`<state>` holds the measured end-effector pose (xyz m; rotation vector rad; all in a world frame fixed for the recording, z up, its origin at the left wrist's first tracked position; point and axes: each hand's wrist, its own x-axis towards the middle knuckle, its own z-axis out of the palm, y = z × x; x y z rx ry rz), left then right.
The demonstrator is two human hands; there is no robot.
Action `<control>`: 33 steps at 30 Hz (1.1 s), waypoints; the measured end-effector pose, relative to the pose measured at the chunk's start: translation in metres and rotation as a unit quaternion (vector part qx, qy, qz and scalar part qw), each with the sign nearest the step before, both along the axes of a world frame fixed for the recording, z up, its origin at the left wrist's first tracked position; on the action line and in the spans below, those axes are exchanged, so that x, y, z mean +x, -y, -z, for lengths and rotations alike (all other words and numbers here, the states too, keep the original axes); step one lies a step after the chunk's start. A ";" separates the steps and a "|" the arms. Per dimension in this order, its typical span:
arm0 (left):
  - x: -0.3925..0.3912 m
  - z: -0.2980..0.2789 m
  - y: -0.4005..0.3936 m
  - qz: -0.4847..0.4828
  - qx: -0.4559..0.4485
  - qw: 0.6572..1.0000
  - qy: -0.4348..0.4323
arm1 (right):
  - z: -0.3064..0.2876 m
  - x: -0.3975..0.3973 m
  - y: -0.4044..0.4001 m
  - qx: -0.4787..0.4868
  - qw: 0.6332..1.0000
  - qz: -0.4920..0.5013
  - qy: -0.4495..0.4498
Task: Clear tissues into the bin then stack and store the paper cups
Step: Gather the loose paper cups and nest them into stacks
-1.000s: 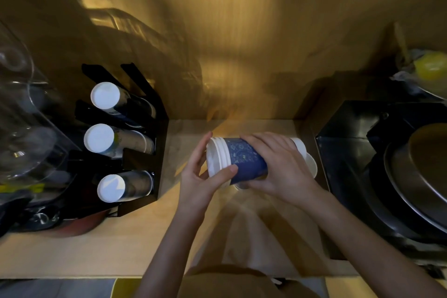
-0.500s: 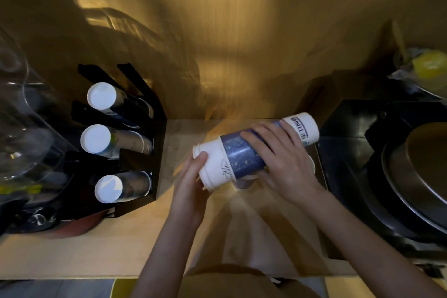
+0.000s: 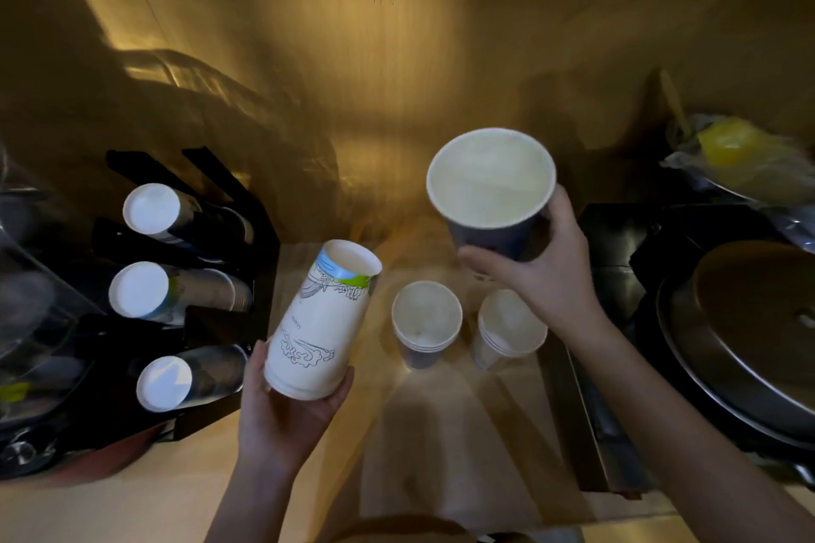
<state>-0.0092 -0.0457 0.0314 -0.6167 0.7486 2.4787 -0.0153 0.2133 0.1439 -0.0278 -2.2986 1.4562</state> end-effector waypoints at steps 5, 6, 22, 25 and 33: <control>0.004 0.003 -0.006 0.006 0.015 1.000 0.016 | 0.017 0.004 0.011 -0.125 0.992 -0.009 0.010; 0.004 0.003 -0.006 0.009 0.017 1.000 0.015 | 0.024 0.005 0.015 -0.137 0.990 -0.009 0.016; 0.009 0.008 0.004 0.009 -0.004 1.000 0.018 | 0.110 0.011 0.023 0.030 0.970 -0.077 0.231; 0.009 0.010 0.004 0.006 -0.006 1.000 0.012 | 0.114 0.007 0.027 0.027 0.966 -0.081 0.243; 0.011 0.012 0.009 0.004 -0.001 1.000 0.000 | 0.121 -0.014 0.055 -0.003 0.966 -0.068 0.247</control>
